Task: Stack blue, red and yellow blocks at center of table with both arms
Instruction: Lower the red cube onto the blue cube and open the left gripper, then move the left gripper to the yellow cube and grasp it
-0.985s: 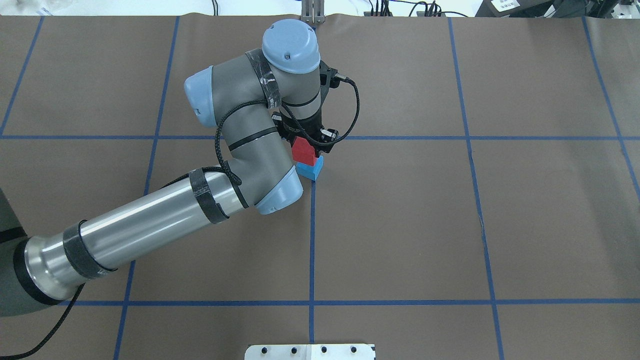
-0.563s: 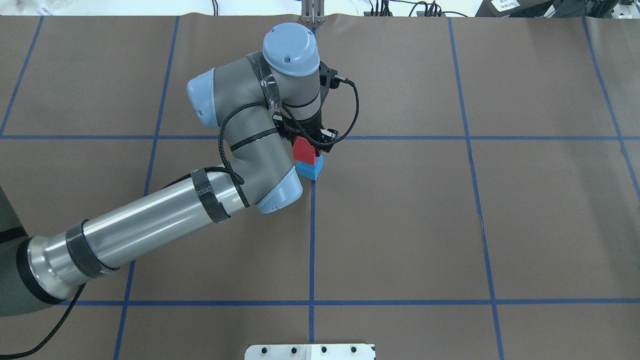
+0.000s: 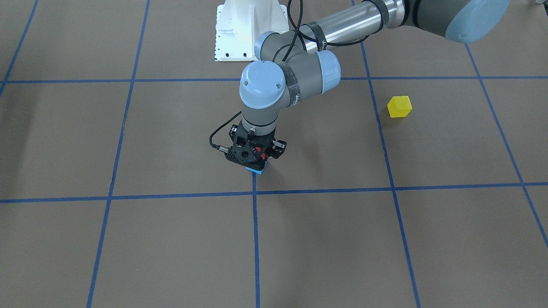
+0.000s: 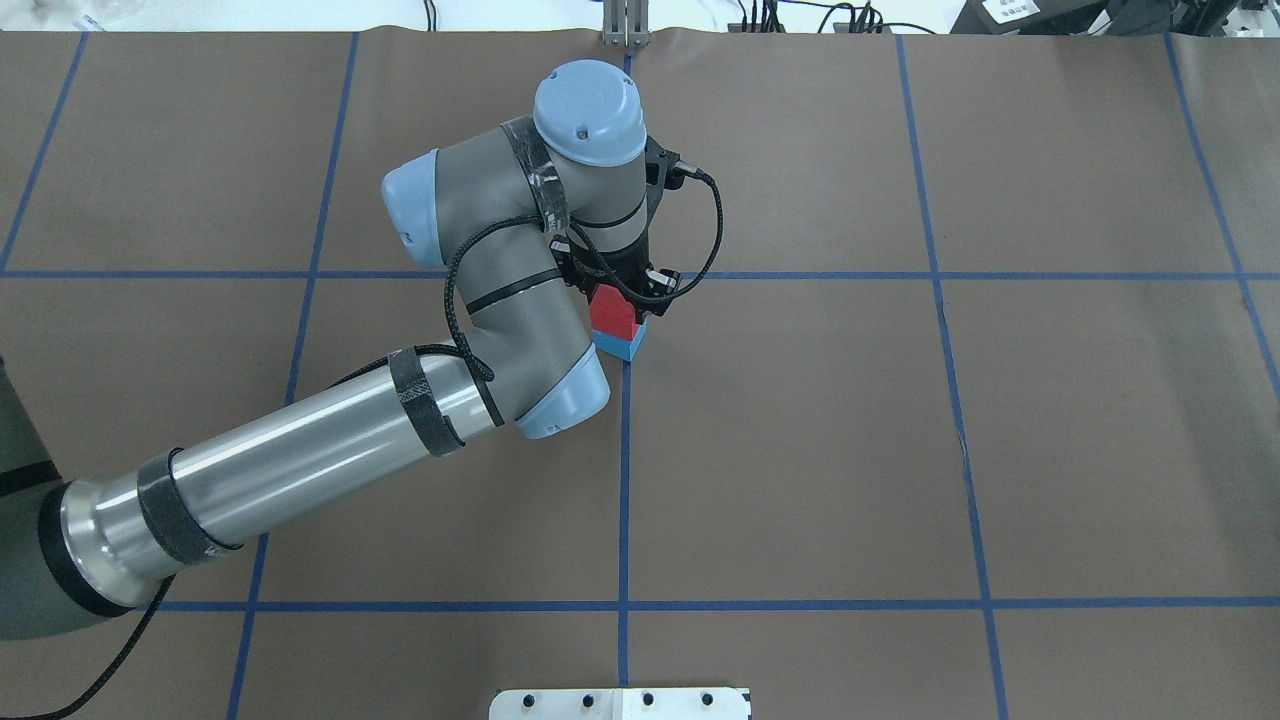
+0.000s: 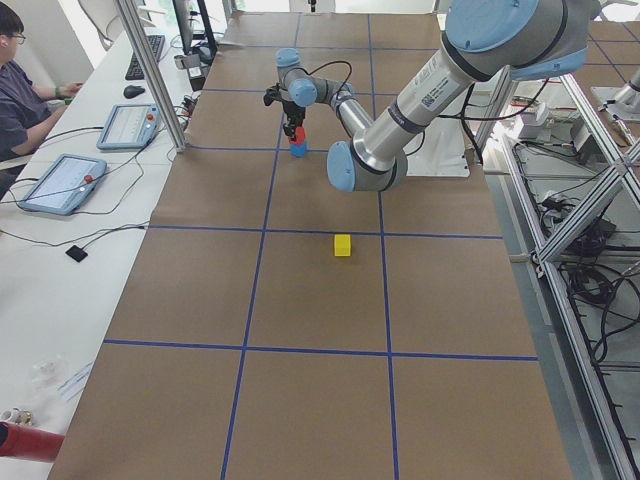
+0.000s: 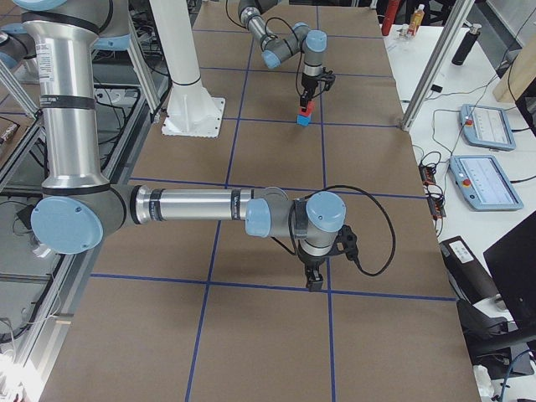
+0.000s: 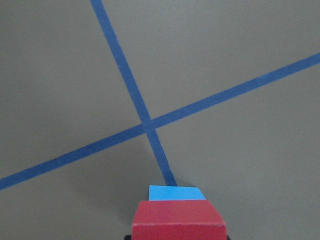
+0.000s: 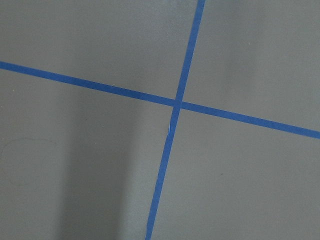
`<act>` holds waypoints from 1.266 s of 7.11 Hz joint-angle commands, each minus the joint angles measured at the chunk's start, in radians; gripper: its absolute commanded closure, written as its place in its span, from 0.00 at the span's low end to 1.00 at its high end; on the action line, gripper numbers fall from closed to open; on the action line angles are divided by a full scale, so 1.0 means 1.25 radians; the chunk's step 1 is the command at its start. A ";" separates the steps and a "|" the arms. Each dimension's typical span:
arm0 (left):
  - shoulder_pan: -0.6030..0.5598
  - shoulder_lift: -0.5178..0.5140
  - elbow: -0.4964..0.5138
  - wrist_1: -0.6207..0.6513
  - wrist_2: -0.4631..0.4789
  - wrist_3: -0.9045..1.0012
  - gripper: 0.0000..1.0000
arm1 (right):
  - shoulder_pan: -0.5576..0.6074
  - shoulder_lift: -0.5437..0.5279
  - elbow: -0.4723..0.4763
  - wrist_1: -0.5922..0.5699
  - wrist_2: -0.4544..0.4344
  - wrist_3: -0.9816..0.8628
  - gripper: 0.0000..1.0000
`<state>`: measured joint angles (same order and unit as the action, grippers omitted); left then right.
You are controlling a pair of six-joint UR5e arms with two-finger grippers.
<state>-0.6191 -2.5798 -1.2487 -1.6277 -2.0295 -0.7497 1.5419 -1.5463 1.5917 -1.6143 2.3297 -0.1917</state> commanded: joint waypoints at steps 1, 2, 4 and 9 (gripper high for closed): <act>0.001 0.001 -0.001 -0.001 0.000 0.001 0.01 | 0.000 0.000 0.000 -0.001 -0.001 0.000 0.00; 0.001 0.001 -0.005 0.000 0.001 0.000 0.00 | 0.000 0.002 0.002 0.000 -0.001 0.000 0.00; -0.002 0.001 -0.010 0.000 0.001 -0.002 0.00 | 0.000 0.002 0.004 -0.001 0.000 0.000 0.00; -0.094 0.363 -0.637 0.341 0.000 0.033 0.00 | 0.016 0.002 0.014 -0.001 0.009 0.000 0.00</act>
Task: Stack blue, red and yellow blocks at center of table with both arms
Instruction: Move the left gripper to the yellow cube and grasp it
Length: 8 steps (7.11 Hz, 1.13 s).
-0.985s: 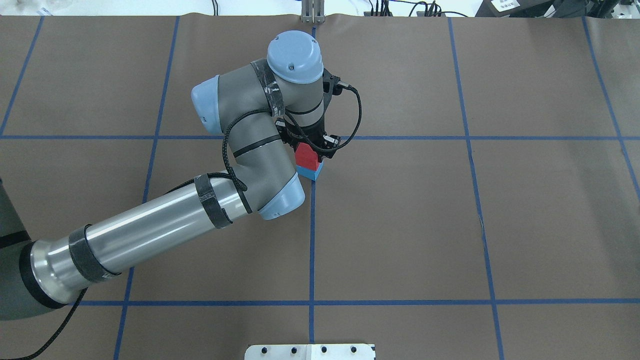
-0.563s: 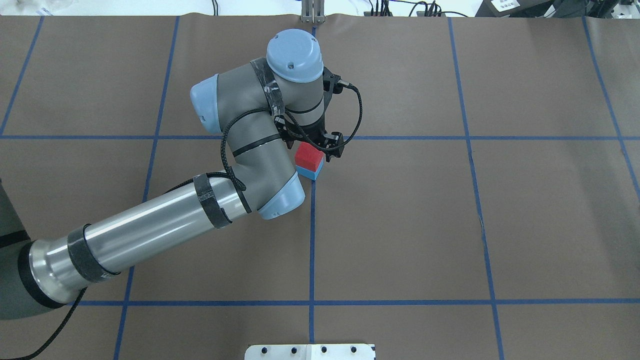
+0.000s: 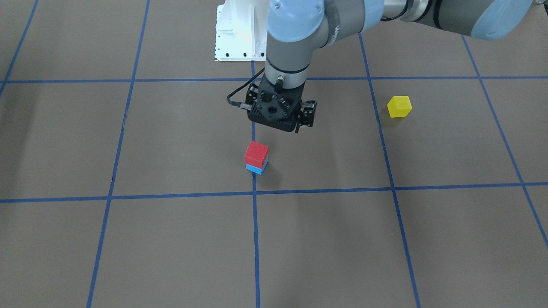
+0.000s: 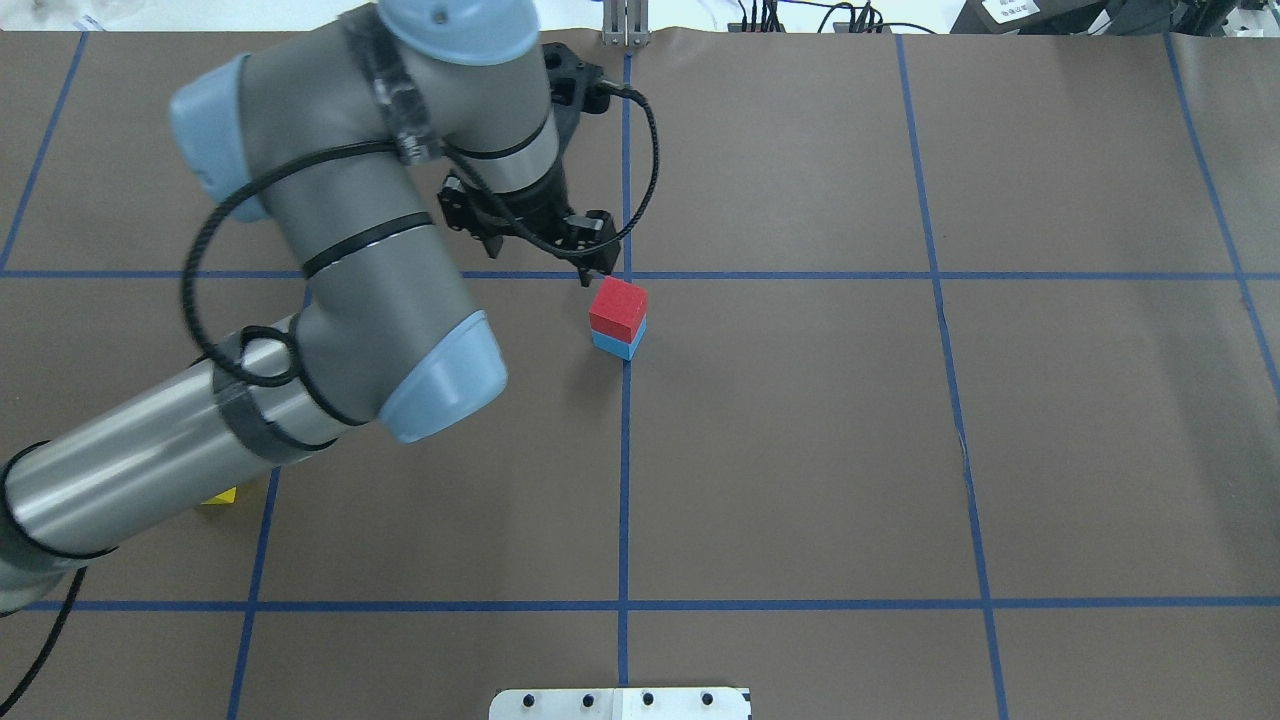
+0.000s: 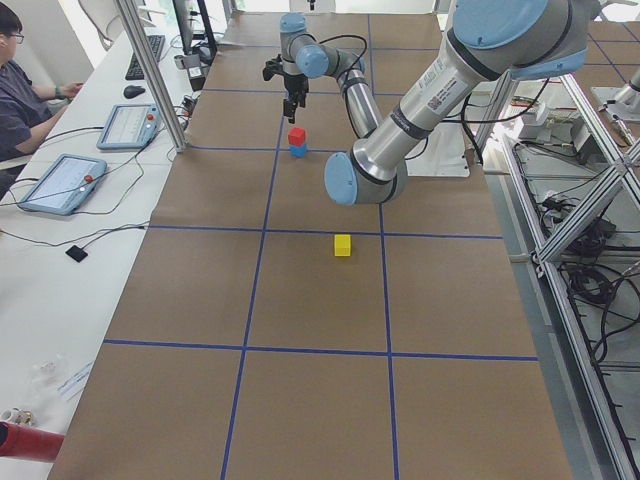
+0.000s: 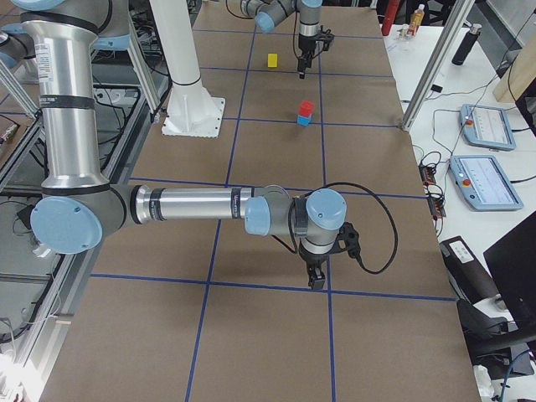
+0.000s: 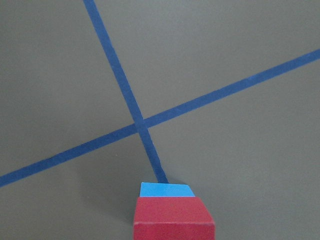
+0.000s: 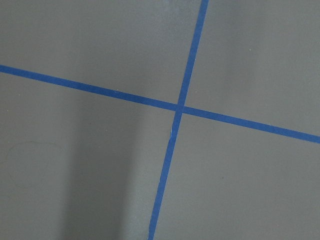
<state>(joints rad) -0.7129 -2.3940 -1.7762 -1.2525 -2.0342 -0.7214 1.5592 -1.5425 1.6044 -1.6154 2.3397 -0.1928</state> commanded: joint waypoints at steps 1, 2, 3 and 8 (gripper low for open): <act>-0.054 0.411 -0.307 -0.042 0.003 0.010 0.00 | 0.003 -0.002 0.011 0.000 0.000 0.001 0.00; -0.086 0.565 -0.325 -0.171 -0.001 -0.003 0.00 | 0.003 -0.003 0.014 0.000 0.000 0.002 0.00; -0.086 0.664 -0.311 -0.308 0.001 -0.075 0.00 | 0.003 -0.003 0.016 0.000 0.000 0.002 0.00; 0.099 0.713 -0.247 -0.461 0.188 -0.435 0.00 | 0.003 -0.005 0.016 0.000 -0.008 0.001 0.00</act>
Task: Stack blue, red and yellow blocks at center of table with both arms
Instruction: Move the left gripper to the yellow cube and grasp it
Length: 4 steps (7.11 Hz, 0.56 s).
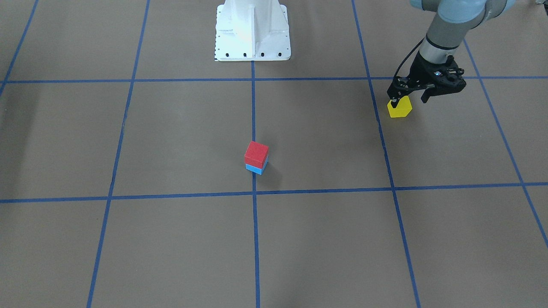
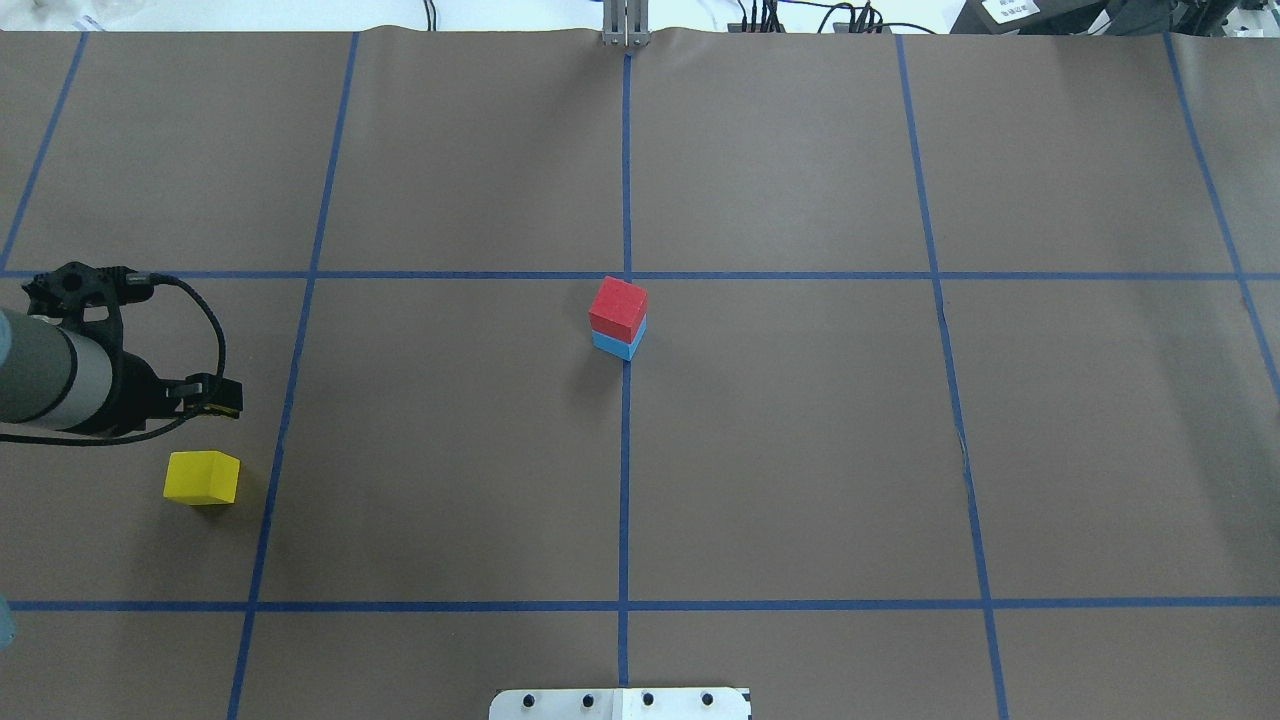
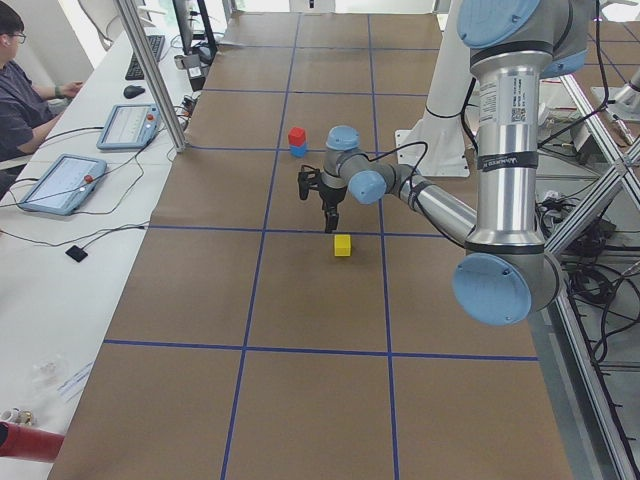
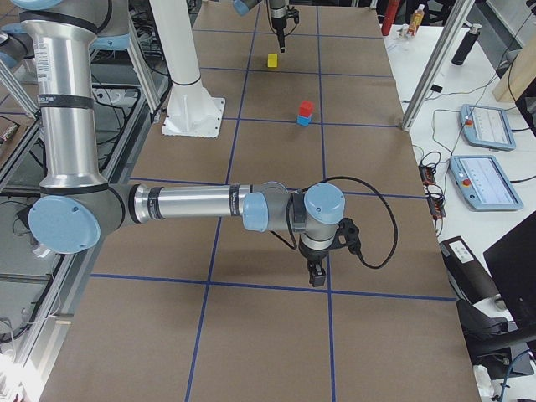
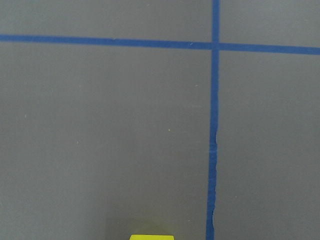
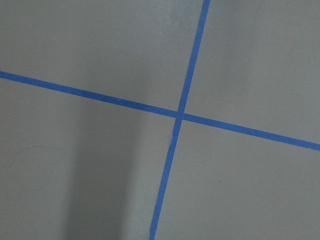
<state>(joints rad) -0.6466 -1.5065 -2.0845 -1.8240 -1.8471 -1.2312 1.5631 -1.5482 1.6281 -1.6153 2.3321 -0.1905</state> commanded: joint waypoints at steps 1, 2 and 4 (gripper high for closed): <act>0.050 0.015 -0.001 -0.004 0.038 0.019 0.00 | 0.000 -0.001 -0.004 0.000 -0.002 -0.001 0.00; 0.050 0.044 -0.004 -0.006 0.038 0.097 0.00 | 0.000 -0.006 0.000 0.000 -0.002 0.000 0.00; 0.050 0.071 0.011 -0.055 0.037 0.112 0.00 | 0.000 -0.014 0.000 0.000 -0.002 0.000 0.00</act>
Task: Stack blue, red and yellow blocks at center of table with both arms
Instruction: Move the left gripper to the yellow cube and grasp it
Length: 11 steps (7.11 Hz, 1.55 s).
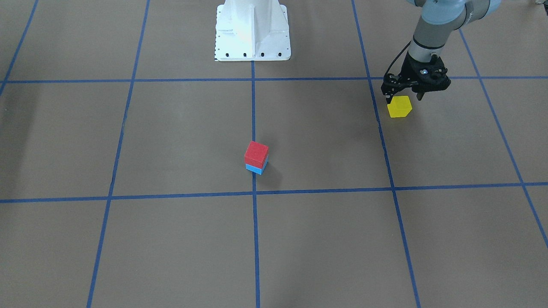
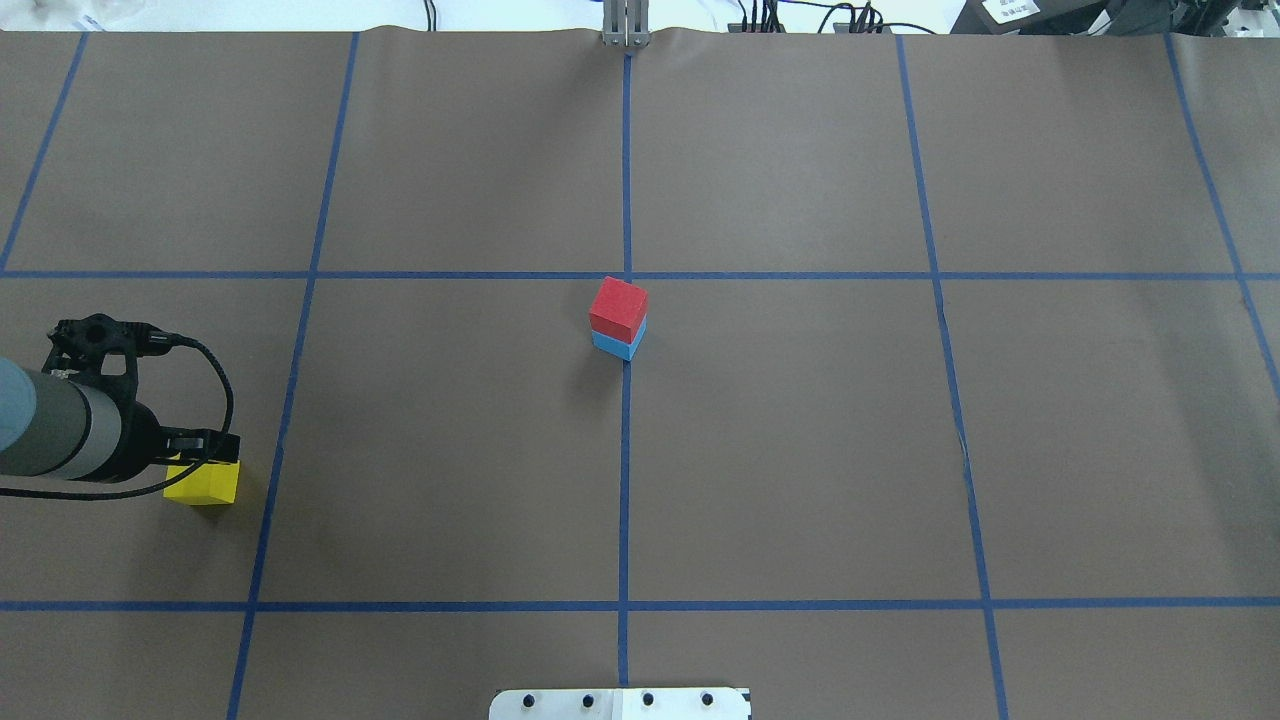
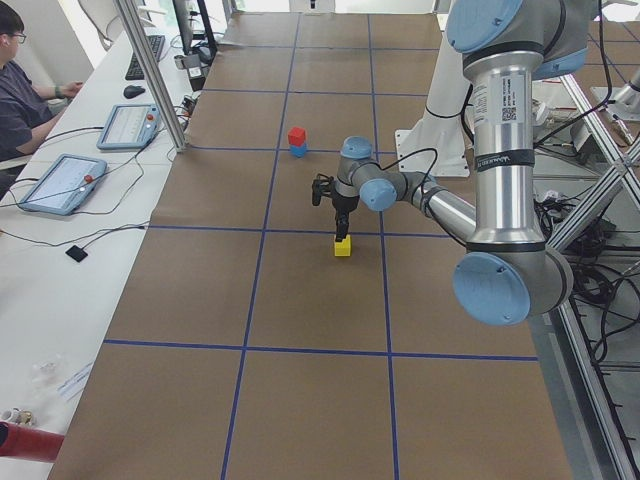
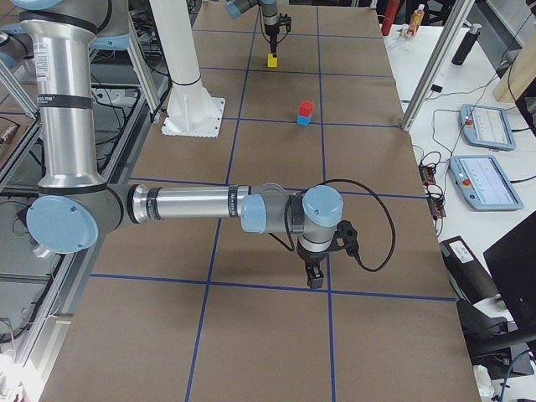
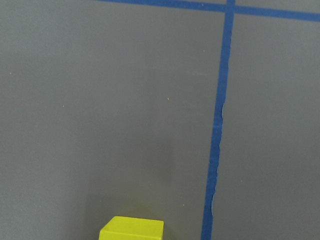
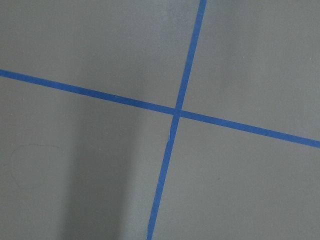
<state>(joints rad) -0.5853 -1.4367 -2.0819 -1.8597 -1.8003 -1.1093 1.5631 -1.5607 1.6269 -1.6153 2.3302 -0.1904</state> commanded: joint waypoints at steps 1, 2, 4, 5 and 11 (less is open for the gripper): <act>0.003 0.007 0.021 -0.029 0.000 0.005 0.00 | 0.000 -0.003 0.002 0.001 0.000 0.000 0.00; 0.004 -0.011 0.039 -0.030 0.000 0.003 0.00 | 0.000 -0.003 0.002 0.001 0.000 0.000 0.00; 0.021 -0.014 0.053 -0.030 0.000 0.000 0.00 | 0.000 -0.003 0.002 0.001 0.000 0.000 0.00; 0.031 -0.015 0.060 -0.032 0.000 0.003 0.00 | 0.000 -0.003 0.002 0.001 0.000 0.000 0.00; 0.040 -0.023 0.105 -0.088 -0.060 0.015 0.60 | 0.000 -0.002 0.002 0.001 -0.001 -0.001 0.00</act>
<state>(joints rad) -0.5331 -1.4647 -1.9449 -1.9705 -1.8321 -1.0957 1.5631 -1.5633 1.6291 -1.6137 2.3286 -0.1918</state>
